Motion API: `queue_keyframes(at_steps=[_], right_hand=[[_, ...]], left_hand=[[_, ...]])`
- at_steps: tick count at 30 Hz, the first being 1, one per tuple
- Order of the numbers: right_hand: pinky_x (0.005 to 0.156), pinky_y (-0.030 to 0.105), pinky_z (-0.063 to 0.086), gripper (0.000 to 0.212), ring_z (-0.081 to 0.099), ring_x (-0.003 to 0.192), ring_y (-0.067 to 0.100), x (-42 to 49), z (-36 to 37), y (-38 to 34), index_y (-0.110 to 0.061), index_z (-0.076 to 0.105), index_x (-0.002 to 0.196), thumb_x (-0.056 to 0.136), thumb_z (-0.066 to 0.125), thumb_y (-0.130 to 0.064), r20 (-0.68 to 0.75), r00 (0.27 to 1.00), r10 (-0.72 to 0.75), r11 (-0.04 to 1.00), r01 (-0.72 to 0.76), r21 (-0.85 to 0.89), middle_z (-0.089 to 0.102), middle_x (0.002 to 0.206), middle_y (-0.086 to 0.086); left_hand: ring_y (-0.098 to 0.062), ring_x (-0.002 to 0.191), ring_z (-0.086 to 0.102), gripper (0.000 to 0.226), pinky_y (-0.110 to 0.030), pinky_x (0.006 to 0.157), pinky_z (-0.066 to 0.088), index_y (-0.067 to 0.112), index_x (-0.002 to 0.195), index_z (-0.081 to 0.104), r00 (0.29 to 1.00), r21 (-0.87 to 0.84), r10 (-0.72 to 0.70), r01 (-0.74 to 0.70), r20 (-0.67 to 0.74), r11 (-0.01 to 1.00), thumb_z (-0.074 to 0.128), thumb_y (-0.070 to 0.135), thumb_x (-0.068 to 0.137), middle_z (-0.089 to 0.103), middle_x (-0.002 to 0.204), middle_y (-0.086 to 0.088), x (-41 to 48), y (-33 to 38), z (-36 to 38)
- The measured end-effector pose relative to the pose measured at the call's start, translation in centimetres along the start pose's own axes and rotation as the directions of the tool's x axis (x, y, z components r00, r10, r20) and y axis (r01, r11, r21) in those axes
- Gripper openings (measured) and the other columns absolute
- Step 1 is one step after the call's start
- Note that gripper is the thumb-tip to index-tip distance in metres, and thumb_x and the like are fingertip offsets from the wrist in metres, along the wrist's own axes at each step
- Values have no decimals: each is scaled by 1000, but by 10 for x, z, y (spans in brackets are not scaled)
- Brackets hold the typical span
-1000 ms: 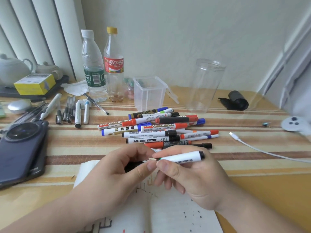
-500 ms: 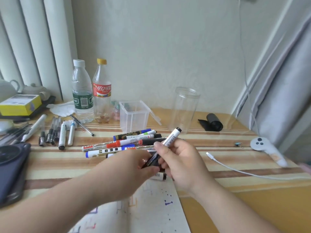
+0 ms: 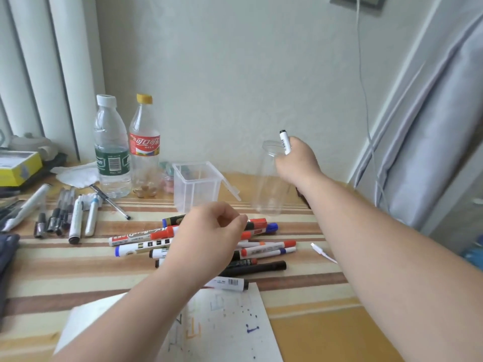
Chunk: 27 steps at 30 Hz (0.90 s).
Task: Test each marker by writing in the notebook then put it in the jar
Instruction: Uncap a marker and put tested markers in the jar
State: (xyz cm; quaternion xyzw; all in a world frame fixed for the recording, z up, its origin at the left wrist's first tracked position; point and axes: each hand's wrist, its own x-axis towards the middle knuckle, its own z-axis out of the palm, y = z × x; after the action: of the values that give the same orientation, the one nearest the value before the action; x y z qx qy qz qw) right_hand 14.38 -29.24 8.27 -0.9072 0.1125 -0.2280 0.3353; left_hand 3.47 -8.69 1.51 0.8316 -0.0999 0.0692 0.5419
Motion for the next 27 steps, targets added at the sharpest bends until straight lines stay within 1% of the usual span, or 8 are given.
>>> queue_keyframes(at_steps=[1, 3, 7, 11, 17, 20, 22, 27], right_hand=[[55, 28, 38, 4, 55, 67, 25, 6, 4, 1, -20, 52, 87, 89, 48, -19, 49, 998, 27, 998, -24, -59, 58, 80, 2], [53, 27, 37, 18, 53, 59, 24, 14, 9, 3, -21, 45, 77, 93, 51, -28, 113, 992, 55, 988, -37, -153, 55, 73, 3], [50, 31, 30, 37, 47, 56, 23, 13, -1, -1, -19, 43, 73, 100, 49, -42, 150, 988, 33, 937, 22, -348, 49, 68, 2], [51, 31, 30, 41, 47, 57, 26, -7, -22, -3, -18, 44, 71, 100, 50, -45, 190, 981, 34, 916, 46, -400, 48, 65, 3], [56, 33, 36, 44, 47, 57, 26, -39, -38, 14, -14, 49, 70, 99, 51, -46, 190, 982, -12, 937, 77, -341, 50, 63, 6], [60, 37, 46, 39, 54, 60, 27, -39, -40, 16, -11, 57, 83, 96, 54, -48, 178, 984, -21, 961, 69, -268, 61, 69, 10], [57, 33, 43, 28, 56, 59, 23, -39, -41, 14, -20, 56, 90, 95, 58, -49, 175, 984, -37, 974, 75, -215, 62, 71, 6], [52, 27, 36, 32, 50, 33, 3, -40, -48, 3, -32, 48, 113, 93, 59, -54, 141, 990, -23, 993, 40, -116, 62, 73, 1]], left_hand=[[1, 48, 54, 24, -16, 48, 37, 28, 73, 67, 1000, 2, -1, 1, 5, 1000, 63, 40, 92, 68, 65, 11, 1, -2, 2], [1, 47, 53, 24, -17, 48, 38, 27, 72, 68, 1000, -8, -10, 10, 4, 1000, 63, 40, 92, 67, 63, 11, 3, -7, 3], [-6, 49, 58, 24, -21, 49, 44, 25, 73, 67, 999, -46, -39, 38, -19, 998, 64, 38, 93, 68, 64, 4, 7, -15, -1], [-7, 43, 58, 22, -16, 40, 41, 23, 74, 67, 999, -98, -35, 31, -38, 995, 64, 32, 94, 69, 63, 2, 7, -14, -4], [-6, 51, 59, 22, -22, 49, 44, 26, 74, 68, 999, -61, -25, 23, -25, 998, 64, 36, 94, 68, 62, 8, 2, -12, 1], [-3, 49, 57, 22, -17, 46, 40, 27, 74, 67, 1000, -29, -13, 13, -21, 999, 63, 34, 94, 68, 62, 7, 0, -12, 3], [-3, 49, 56, 22, -18, 47, 40, 27, 73, 67, 1000, -12, -6, 6, -22, 1000, 63, 34, 94, 68, 62, 7, 1, -13, 4], [-1, 48, 55, 24, -19, 49, 42, 27, 72, 66, 1000, -7, -4, 4, -25, 1000, 63, 35, 94, 66, 58, 10, 4, -17, 4]])
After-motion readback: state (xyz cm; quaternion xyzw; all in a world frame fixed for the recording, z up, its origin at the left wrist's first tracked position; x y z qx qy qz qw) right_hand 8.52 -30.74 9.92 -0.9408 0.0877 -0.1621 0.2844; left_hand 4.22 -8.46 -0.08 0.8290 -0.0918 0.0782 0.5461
